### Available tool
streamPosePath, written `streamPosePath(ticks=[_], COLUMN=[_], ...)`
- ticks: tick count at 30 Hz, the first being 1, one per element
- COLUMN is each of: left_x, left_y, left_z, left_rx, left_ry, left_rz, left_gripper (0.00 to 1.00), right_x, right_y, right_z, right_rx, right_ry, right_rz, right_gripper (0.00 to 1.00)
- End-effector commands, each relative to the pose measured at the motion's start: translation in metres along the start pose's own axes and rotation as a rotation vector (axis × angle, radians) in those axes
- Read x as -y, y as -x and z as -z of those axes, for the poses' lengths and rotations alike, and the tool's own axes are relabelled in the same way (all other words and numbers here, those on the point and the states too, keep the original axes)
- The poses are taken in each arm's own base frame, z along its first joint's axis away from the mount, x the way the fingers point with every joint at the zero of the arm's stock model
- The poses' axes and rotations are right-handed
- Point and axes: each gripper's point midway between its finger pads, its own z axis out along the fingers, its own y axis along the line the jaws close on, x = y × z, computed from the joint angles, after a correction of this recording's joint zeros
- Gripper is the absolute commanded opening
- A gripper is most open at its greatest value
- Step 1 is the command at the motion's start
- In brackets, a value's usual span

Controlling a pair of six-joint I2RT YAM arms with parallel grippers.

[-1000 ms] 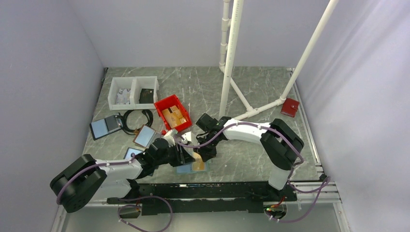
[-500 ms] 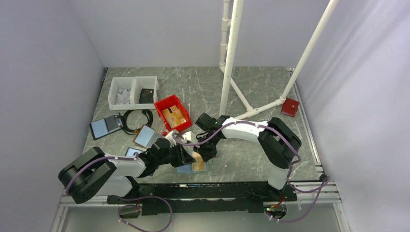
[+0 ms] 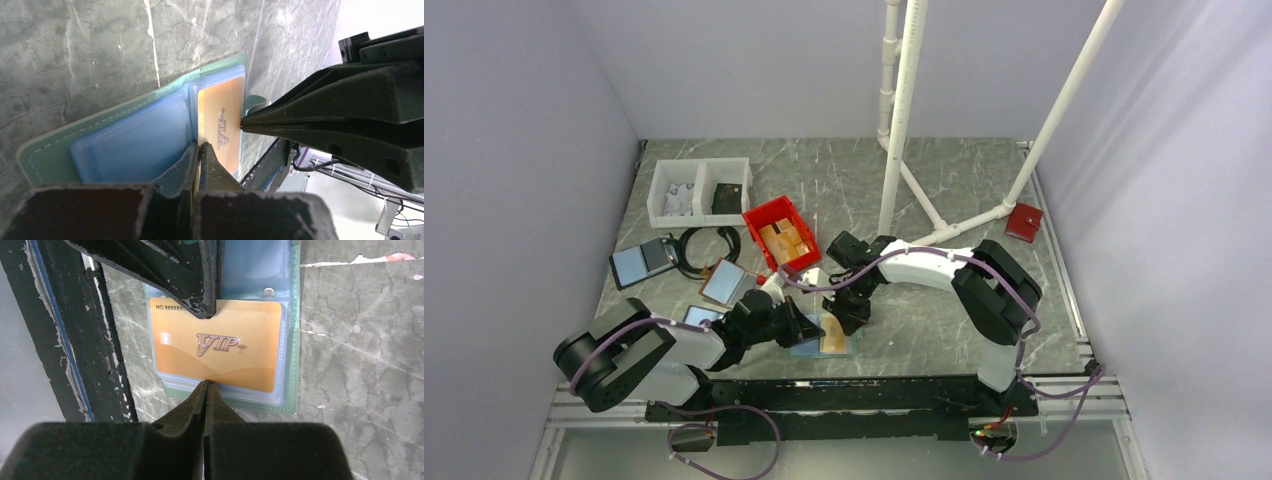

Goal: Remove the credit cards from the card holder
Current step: Remove the credit card from the card holder.

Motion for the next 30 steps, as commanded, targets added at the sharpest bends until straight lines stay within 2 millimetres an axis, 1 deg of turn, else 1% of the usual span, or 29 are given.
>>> streamPosePath(ticks=[1,3,6,13,19,22,26,28,30], left_x=[-0.006,-0.004,-0.003,-0.001,-0.002,0.002,0.001,-0.011,-0.015], left_y=[-0.007,-0.005,-0.004,0.001,0.003,0.005,0.006,-0.001,-0.002], left_z=[0.005,0.009,0.017,0.037,0.045,0.046,0.044,0.043,0.041], left_rx=[-0.009,0.001,0.018,0.073,0.112,0.124,0.125,0.105,0.096], left_ry=[0.021,0.018,0.015,-0.002,-0.021,-0.039,-0.033,-0.002,0.018], left_rz=[-0.007,-0.026,-0.050,-0.081,-0.070,-0.057,-0.038,-0.028,-0.021], left_gripper=[0.00,0.00,0.00,0.00,0.00,0.00,0.00,0.00,0.00], right_x=[0.015,0.019,0.023,0.026,0.022,0.020,0.017,0.016,0.016], right_y=[0.013,0.010,0.007,0.003,0.005,0.006,0.009,0.010,0.011], right_z=[-0.013,-0.011,-0.012,-0.014,-0.012,-0.012,-0.009,-0.008,-0.007], right_rx=[0.028,0.024,0.011,-0.002,0.006,0.011,0.022,0.026,0.030], right_ry=[-0.037,-0.052,-0.063,-0.075,-0.055,-0.049,-0.039,-0.035,-0.037], right_rz=[0.045,0.038,0.029,0.025,0.033,0.037,0.046,0.050,0.053], right_gripper=[0.03,0.05,0.10,0.21,0.23,0.24,0.24,0.23,0.23])
